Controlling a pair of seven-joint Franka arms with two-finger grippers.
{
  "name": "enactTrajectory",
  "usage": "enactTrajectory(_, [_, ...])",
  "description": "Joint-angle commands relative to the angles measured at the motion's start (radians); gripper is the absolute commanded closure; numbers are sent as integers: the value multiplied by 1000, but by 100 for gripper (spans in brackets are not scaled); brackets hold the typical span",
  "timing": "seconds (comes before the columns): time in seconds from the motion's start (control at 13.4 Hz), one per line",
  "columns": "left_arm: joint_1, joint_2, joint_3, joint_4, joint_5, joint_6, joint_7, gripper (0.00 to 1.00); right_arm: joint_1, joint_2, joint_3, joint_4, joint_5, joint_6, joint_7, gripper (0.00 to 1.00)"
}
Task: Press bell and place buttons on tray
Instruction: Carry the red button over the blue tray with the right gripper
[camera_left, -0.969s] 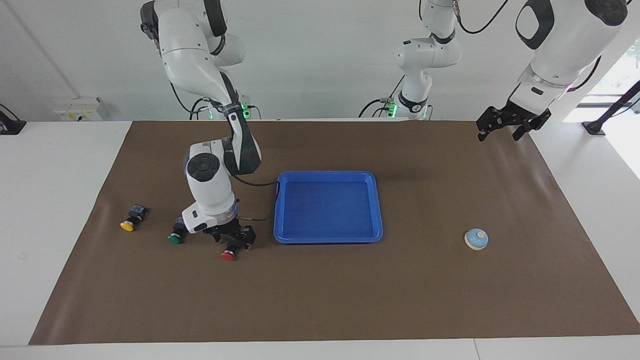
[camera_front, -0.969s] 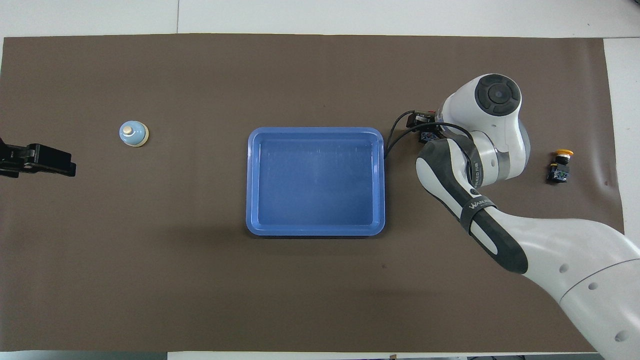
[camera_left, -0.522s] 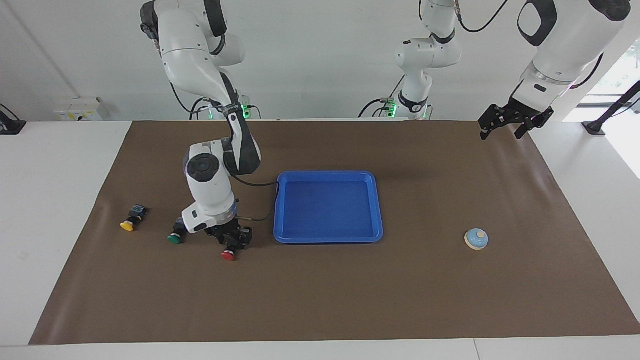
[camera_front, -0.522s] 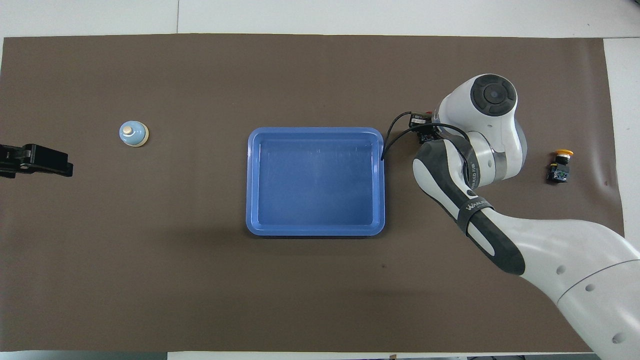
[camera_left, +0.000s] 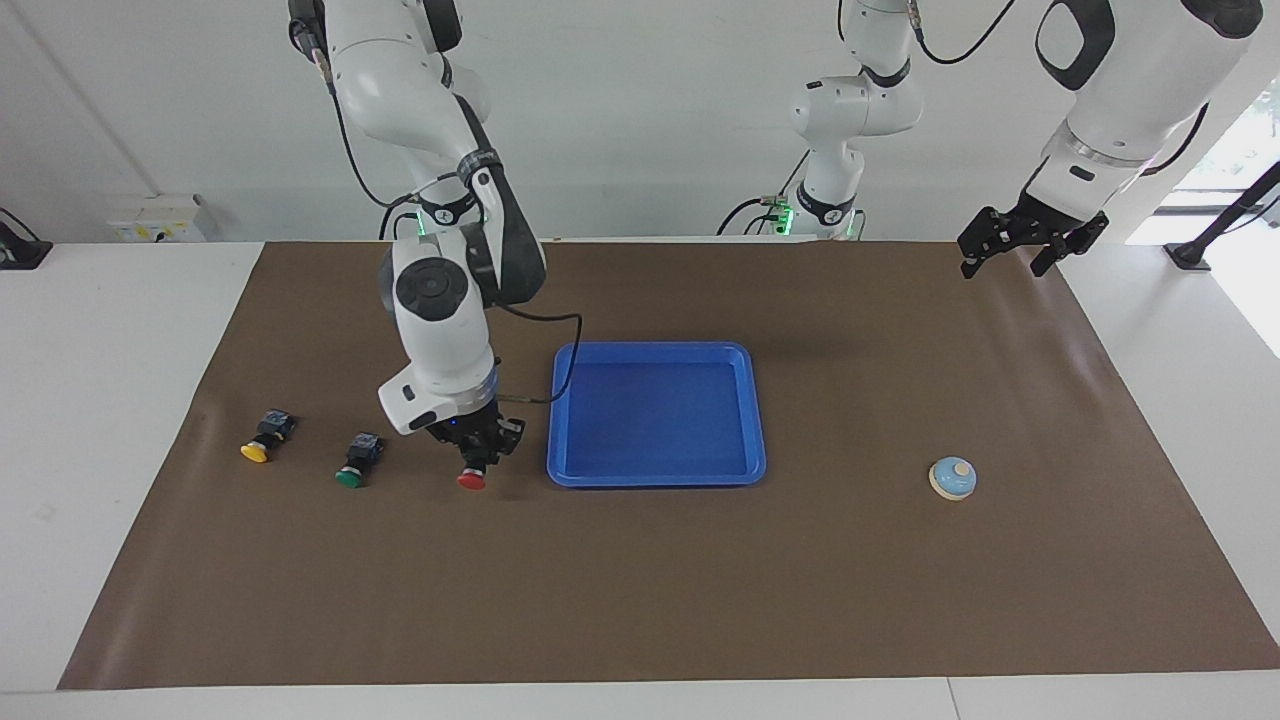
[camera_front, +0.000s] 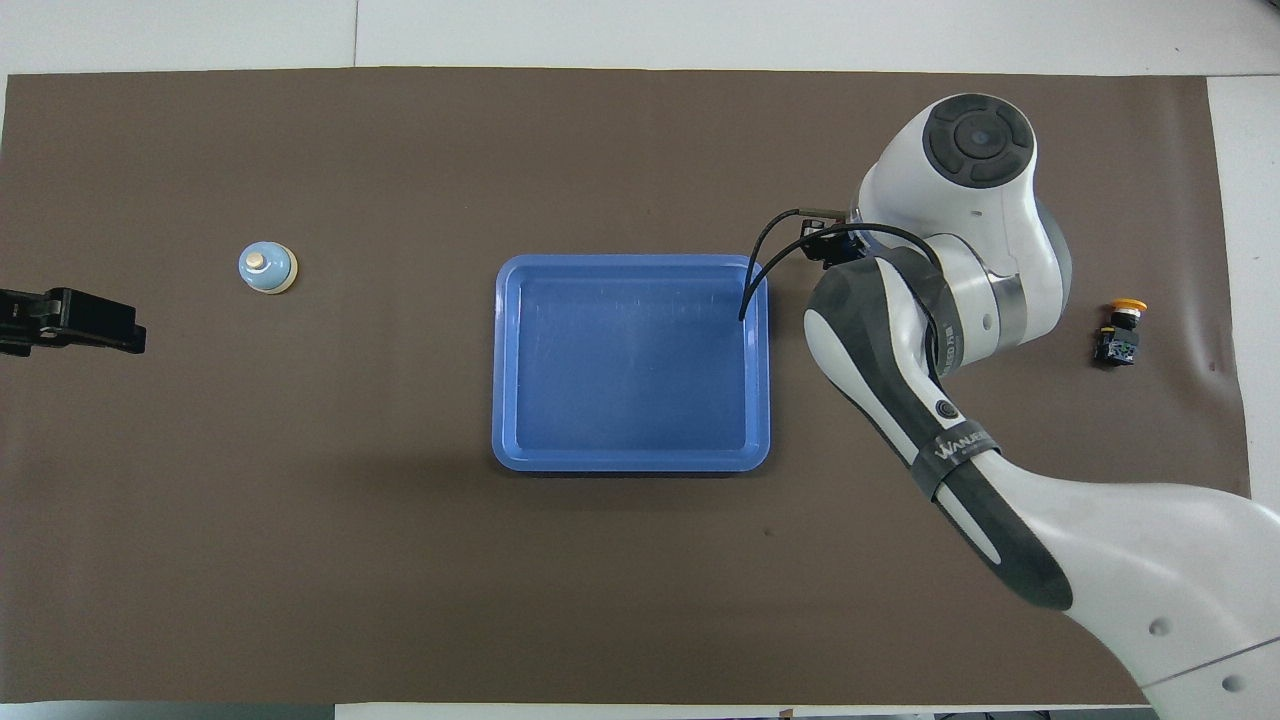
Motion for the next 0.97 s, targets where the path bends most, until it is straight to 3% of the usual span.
enactTrajectory(0.0, [-5, -17, 7, -16, -4, 1, 1, 0, 101, -42, 1, -9, 47, -35, 105, 100])
enactTrajectory(0.37, [-5, -18, 7, -16, -4, 1, 1, 0, 201, -56, 4, -74, 78, -5, 176, 100])
enactTrajectory(0.89, [-5, -18, 7, -16, -5, 1, 1, 0, 224, -44, 6, -254, 77, 213, 165, 100])
